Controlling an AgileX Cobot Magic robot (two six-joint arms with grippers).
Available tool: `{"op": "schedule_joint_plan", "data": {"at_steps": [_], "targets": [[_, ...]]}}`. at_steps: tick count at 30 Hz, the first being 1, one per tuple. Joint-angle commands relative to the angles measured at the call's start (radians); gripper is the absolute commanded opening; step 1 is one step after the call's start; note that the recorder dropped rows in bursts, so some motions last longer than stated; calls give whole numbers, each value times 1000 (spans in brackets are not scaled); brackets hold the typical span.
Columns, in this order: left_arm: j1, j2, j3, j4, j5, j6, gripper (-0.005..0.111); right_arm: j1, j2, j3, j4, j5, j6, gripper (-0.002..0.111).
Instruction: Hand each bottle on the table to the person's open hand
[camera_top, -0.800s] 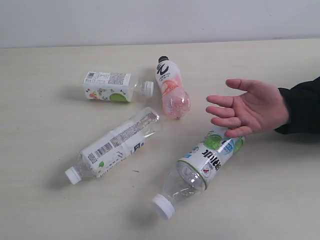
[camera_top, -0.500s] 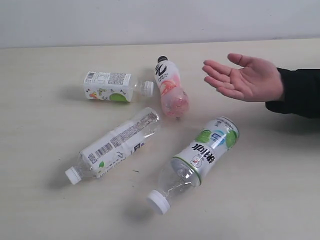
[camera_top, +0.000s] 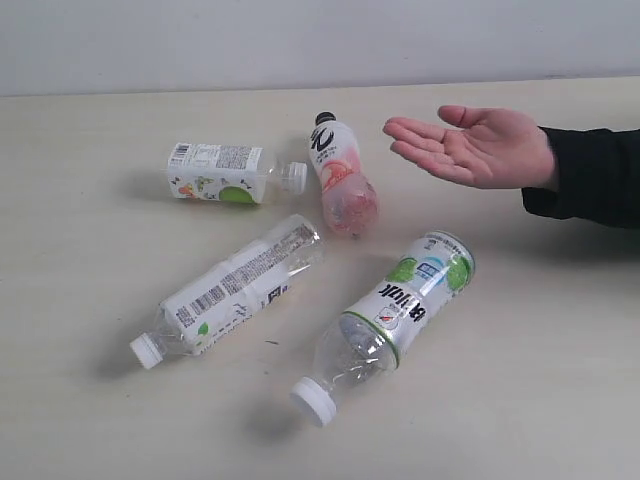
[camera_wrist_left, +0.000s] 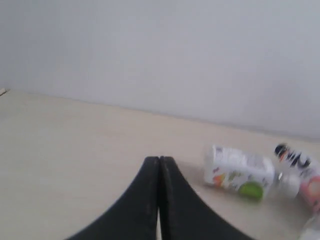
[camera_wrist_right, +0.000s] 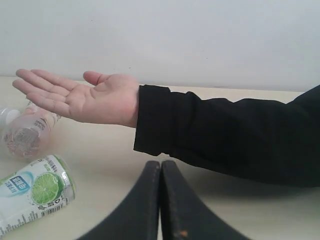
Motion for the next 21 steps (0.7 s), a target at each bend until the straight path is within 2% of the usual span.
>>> {"op": "schedule_joint_plan", "data": {"at_steps": [1, 5, 7, 11, 14, 16, 18, 20, 21], "targets": [[-7, -5, -1, -268, -162, -79, 0, -5, -7, 5, -1, -6, -1, 0], [-7, -5, -1, -317, -254, -192, 0, -5, -7, 5, -1, -6, -1, 0], [-7, -5, -1, -310, -329, -192, 0, -5, -7, 5, -1, -6, -1, 0], [-7, -5, -86, -273, -398, -234, 0, -5, -7, 5, -1, -6, -1, 0], [-7, 14, -190, -159, -483, -333, 0, -5, -7, 5, -1, -6, -1, 0], [-7, 82, -289, -9, -512, -421, 0, -5, -7, 5, -1, -6, -1, 0], [-7, 189, -417, 157, -443, -495, 0, -5, -7, 5, -1, -6, -1, 0], [-7, 313, -548, 287, -290, -537, 0, -5, -7, 5, -1, -6, -1, 0], [-7, 408, -635, 326, -163, -534, 0, -5, -7, 5, -1, -6, -1, 0]]}}
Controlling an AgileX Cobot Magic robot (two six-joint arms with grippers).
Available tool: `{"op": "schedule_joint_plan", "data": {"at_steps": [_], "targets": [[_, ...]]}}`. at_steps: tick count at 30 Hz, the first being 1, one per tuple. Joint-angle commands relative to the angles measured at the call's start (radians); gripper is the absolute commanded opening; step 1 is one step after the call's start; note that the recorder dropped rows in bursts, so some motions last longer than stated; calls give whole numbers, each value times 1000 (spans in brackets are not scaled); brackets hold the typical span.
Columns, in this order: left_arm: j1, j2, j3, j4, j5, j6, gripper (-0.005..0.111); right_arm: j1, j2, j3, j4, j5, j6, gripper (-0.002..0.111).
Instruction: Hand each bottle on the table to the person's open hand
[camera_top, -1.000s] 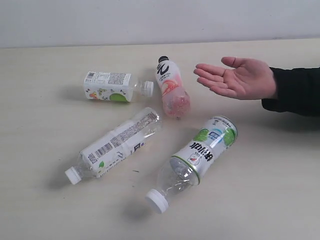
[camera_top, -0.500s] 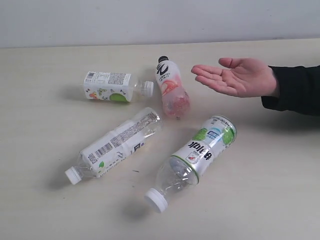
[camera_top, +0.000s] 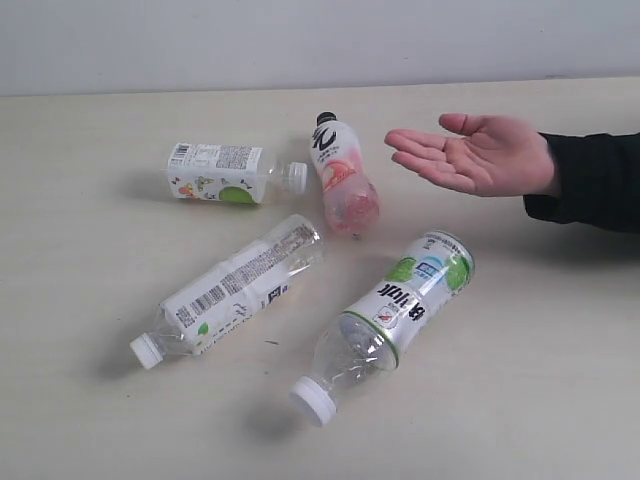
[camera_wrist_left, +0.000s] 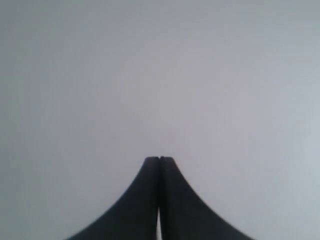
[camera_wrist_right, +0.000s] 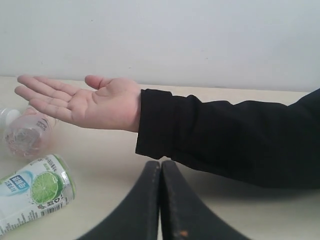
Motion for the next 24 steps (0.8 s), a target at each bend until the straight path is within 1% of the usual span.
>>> {"op": "schedule_joint_plan", "data": {"at_steps": [1, 5, 6, 9, 11, 12, 14, 17, 19, 21, 22, 24], "targets": [[-7, 294, -290, 257, 374, -62, 0, -5, -7, 5, -1, -6, -1, 0], [-7, 634, -535, 252, 799, 65, 0, -5, -7, 5, -1, -6, -1, 0], [-7, 724, -596, 232, 924, 96, 0, -5, -7, 5, -1, -6, -1, 0], [-7, 977, -756, 150, 1235, 209, 0, -5, -7, 5, -1, -6, -1, 0], [-9, 1103, -827, 71, 1409, 311, 0, -5, -7, 5, -1, -6, -1, 0], [-20, 1161, -855, 34, 1477, 364, 0, -5, -7, 5, -1, -6, -1, 0], [-73, 1244, -878, 10, 1498, 446, 0, -5, -7, 5, -1, -6, -1, 0], [-248, 1332, -878, 106, 1498, 453, 0, -5, -7, 5, -1, -6, -1, 0], [-386, 1390, -878, 204, 1498, 426, 0, -5, -7, 5, -1, -6, -1, 0], [-504, 1440, -878, 298, 1463, 426, 0, -5, -7, 5, -1, -6, -1, 0], [-552, 1463, -878, 331, 1435, 433, 0, -5, -7, 5, -1, -6, -1, 0], [-618, 1500, -884, 356, 1401, 460, 3, -5, -7, 5, -1, -6, -1, 0]]}}
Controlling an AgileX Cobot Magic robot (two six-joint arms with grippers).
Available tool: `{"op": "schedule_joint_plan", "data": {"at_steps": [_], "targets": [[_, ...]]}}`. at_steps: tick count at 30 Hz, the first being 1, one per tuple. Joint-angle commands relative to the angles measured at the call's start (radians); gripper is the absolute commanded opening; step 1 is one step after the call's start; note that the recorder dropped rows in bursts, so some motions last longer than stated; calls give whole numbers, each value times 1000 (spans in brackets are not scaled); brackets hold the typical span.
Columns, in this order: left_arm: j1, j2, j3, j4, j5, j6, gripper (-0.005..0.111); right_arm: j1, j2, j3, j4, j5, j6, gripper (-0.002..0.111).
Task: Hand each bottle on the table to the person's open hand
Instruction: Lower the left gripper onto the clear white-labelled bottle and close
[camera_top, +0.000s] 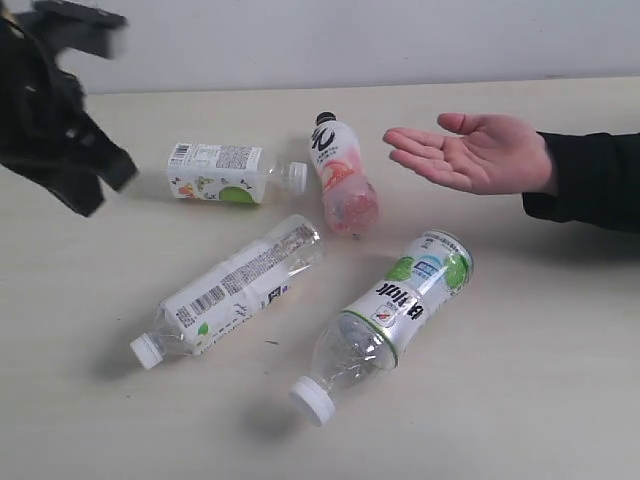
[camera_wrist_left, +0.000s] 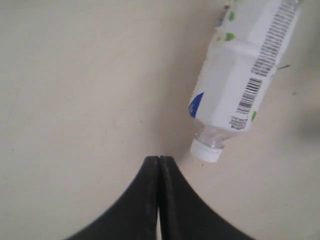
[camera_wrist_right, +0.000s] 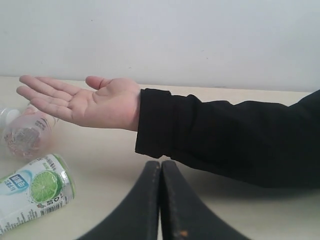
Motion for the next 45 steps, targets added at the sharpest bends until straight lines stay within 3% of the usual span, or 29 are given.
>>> {"op": "schedule_joint_plan", "data": {"at_steps": [1, 5, 10, 12, 24, 30, 45], "targets": [[-166, 82, -22, 92, -83, 46, 6, -5, -7, 5, -1, -6, -1, 0], [-213, 141, -70, 83, -107, 56, 29, -5, -7, 5, -1, -6, -1, 0], [-219, 189, -94, 78, -169, 84, 91, -5, -7, 5, -1, -6, -1, 0], [-219, 203, -94, 76, -208, 86, 104, -5, -7, 5, -1, -6, -1, 0], [-223, 320, -94, 51, -258, 113, 105, -5, -7, 5, -1, -6, -1, 0], [-223, 361, -94, -31, -269, 206, 105, -5, -7, 5, -1, -6, -1, 0], [-223, 452, -94, -31, -313, 177, 105, -5, -7, 5, -1, -6, -1, 0]]}}
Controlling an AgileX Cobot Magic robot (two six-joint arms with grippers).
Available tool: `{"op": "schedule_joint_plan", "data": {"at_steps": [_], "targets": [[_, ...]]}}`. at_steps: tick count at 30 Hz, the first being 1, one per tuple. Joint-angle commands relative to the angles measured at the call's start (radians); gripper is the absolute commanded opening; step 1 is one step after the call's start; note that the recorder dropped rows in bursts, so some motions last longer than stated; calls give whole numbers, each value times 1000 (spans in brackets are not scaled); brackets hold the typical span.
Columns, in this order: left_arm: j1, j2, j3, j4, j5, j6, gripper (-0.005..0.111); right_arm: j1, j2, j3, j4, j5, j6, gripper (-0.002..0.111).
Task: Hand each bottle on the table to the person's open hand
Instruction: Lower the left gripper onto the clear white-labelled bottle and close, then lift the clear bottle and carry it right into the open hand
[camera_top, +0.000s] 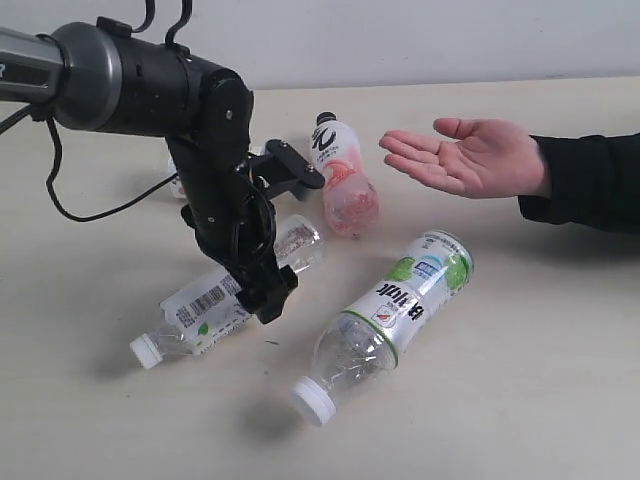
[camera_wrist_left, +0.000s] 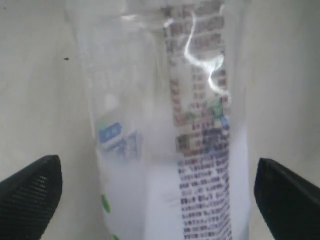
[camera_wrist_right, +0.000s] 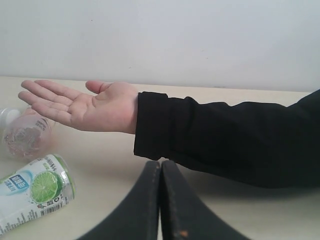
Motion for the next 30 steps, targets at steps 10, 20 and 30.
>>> {"op": "schedule_joint_plan", "data": {"at_steps": [10, 20, 30], "targets": [[-6, 20, -3, -6, 1, -10, 70, -5, -7, 5, -1, -6, -1, 0], [-6, 18, -14, -6, 129, -8, 0, -5, -7, 5, -1, -6, -1, 0], [-6, -83, -139, -20, 230, -229, 0, -5, -7, 5, -1, -6, -1, 0]]}}
